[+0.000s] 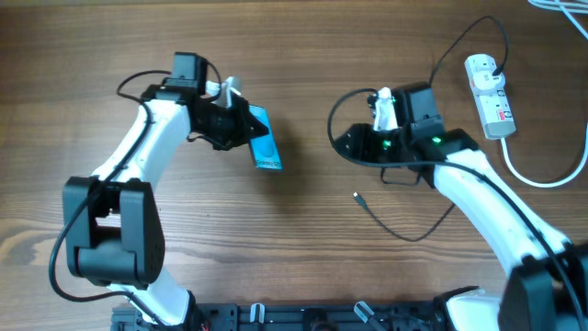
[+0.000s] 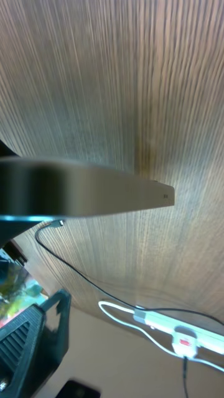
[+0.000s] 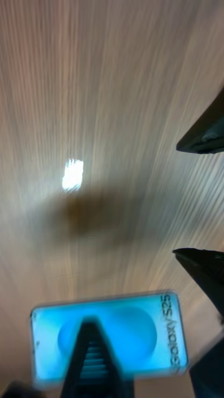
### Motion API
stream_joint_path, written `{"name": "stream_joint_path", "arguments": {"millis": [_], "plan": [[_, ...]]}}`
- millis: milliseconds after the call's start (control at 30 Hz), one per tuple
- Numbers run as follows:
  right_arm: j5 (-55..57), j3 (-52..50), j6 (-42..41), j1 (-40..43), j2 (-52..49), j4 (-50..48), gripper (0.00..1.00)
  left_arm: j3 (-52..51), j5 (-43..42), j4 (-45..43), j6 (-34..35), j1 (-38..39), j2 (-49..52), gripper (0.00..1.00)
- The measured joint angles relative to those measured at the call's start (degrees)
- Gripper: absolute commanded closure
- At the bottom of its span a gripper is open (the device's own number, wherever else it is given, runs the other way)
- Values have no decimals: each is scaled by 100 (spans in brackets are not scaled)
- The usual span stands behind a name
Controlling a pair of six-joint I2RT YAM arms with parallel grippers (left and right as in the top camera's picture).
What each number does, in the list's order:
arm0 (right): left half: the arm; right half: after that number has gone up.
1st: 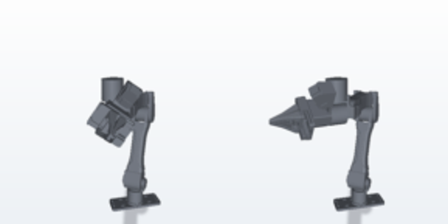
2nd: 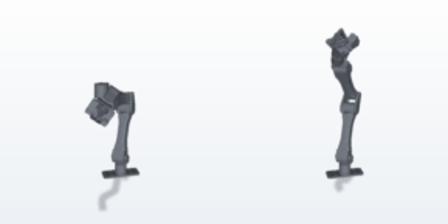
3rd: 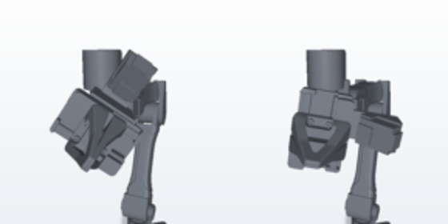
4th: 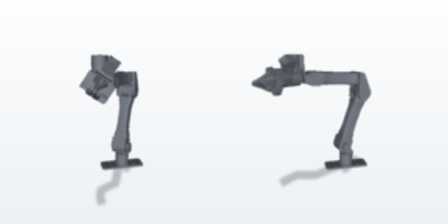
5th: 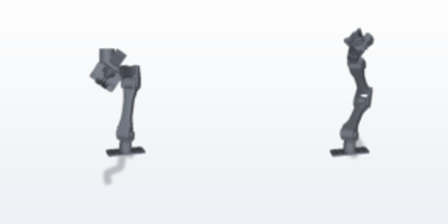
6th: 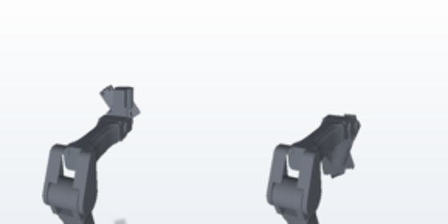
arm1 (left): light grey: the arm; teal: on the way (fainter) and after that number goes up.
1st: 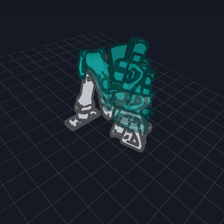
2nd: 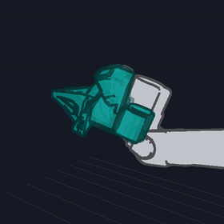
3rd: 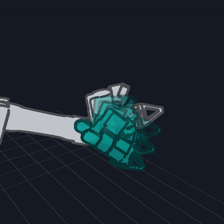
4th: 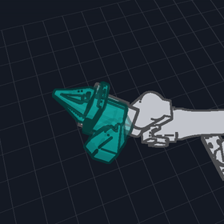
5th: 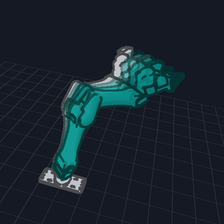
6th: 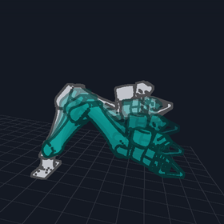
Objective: Plug charger to phone and switch on socket
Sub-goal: 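Withdraw the right gripper from the phone toward the black cable, then lower the right gripper onto the black USB-C plug on the table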
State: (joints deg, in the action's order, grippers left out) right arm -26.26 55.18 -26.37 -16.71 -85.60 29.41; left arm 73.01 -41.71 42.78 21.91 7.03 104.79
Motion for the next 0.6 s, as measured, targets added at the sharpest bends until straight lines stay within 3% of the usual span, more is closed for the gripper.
{"name": "stream_joint_path", "arguments": {"millis": [200, 600], "plan": [[1008, -7, 595, -42, 96, 1189, 45, 0, 55, -236, 192, 258, 81, 96], [2358, -9, 879, -789, 96, 1792, 43, 0, 52, -339, 212, 258, 817, 96]]}}
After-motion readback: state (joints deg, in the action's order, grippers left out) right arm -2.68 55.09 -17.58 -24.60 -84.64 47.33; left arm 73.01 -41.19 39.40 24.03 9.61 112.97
